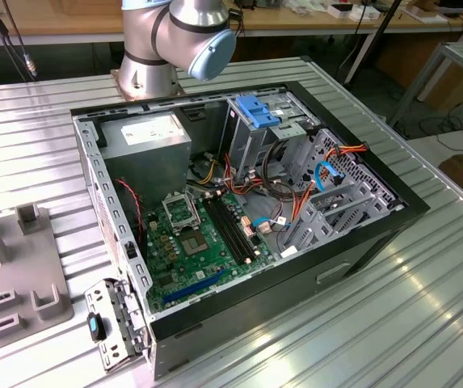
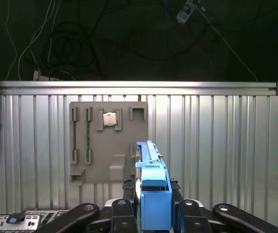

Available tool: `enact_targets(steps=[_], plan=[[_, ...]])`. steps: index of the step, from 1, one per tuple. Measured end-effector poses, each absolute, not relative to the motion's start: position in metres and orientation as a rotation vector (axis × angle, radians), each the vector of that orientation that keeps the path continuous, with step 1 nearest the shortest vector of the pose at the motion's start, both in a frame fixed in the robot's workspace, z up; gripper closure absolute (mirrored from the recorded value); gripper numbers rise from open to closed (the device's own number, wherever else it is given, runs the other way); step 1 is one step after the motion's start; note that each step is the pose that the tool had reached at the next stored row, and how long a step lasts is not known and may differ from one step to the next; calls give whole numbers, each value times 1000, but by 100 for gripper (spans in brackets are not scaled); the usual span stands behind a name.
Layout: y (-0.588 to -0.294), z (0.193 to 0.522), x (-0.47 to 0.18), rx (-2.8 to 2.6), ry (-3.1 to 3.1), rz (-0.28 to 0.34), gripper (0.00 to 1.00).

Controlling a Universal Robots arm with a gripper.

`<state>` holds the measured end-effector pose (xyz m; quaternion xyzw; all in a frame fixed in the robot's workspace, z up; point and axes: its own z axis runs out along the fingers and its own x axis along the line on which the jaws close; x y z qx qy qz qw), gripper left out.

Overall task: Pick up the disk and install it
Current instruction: 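Pick up the disk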

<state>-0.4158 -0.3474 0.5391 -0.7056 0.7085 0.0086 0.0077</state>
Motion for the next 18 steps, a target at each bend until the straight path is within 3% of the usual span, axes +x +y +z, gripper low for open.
enact_targets(steps=[18], plan=[[-347, 539, -407, -2206, 2215, 27, 63]])
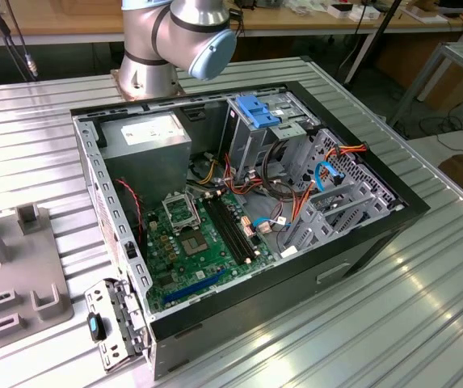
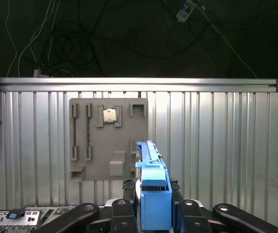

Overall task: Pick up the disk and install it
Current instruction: 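Pick up the disk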

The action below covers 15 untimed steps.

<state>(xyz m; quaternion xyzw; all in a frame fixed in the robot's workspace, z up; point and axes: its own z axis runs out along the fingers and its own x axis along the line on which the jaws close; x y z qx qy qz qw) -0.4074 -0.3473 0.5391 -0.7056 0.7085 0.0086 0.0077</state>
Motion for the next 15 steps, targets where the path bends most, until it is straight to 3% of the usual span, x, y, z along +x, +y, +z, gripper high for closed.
enact_targets(steps=[15], plan=[[-347, 539, -370, -2206, 2215, 27, 63]])
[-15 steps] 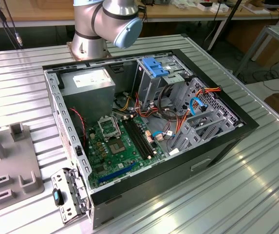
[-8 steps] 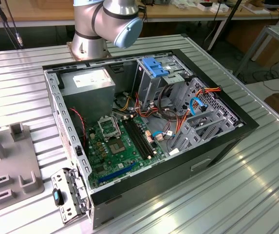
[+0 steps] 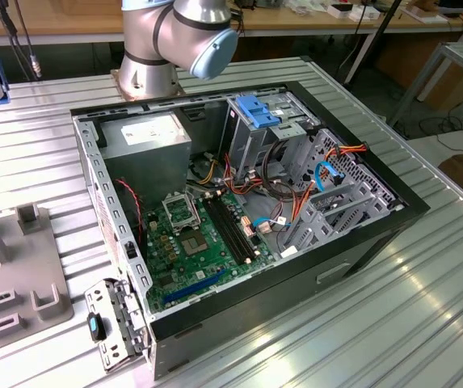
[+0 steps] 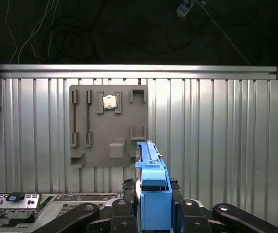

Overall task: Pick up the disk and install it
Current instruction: 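Pick up the disk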

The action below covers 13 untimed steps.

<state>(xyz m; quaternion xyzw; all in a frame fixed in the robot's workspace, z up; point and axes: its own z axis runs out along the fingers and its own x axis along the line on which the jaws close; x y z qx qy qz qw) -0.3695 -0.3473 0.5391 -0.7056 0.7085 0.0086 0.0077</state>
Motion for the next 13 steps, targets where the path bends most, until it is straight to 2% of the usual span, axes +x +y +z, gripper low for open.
enact_targets(steps=[13], plan=[[-346, 539, -336, -2206, 2215, 27, 63]])
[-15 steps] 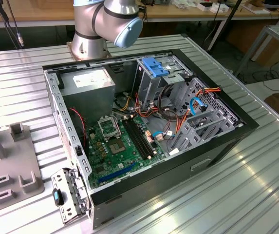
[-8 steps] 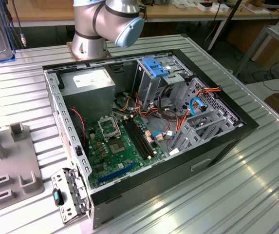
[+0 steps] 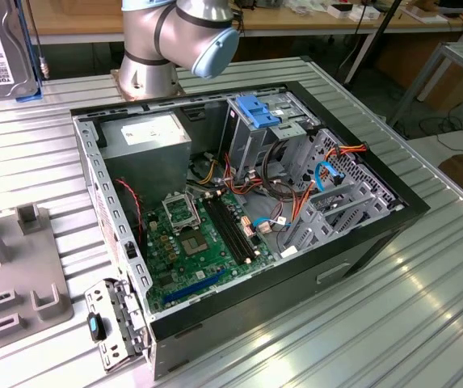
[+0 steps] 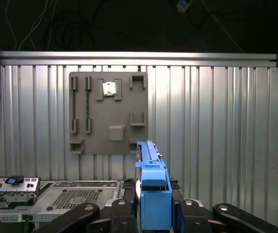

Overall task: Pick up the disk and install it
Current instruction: 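Pick up the disk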

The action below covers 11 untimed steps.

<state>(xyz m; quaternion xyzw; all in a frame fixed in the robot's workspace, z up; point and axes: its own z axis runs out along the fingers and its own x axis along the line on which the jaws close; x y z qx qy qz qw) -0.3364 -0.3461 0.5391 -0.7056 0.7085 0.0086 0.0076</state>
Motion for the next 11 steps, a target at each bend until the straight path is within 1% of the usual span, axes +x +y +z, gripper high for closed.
enact_targets(steps=[11], plan=[[-344, 539, -309, -2206, 2215, 27, 63]])
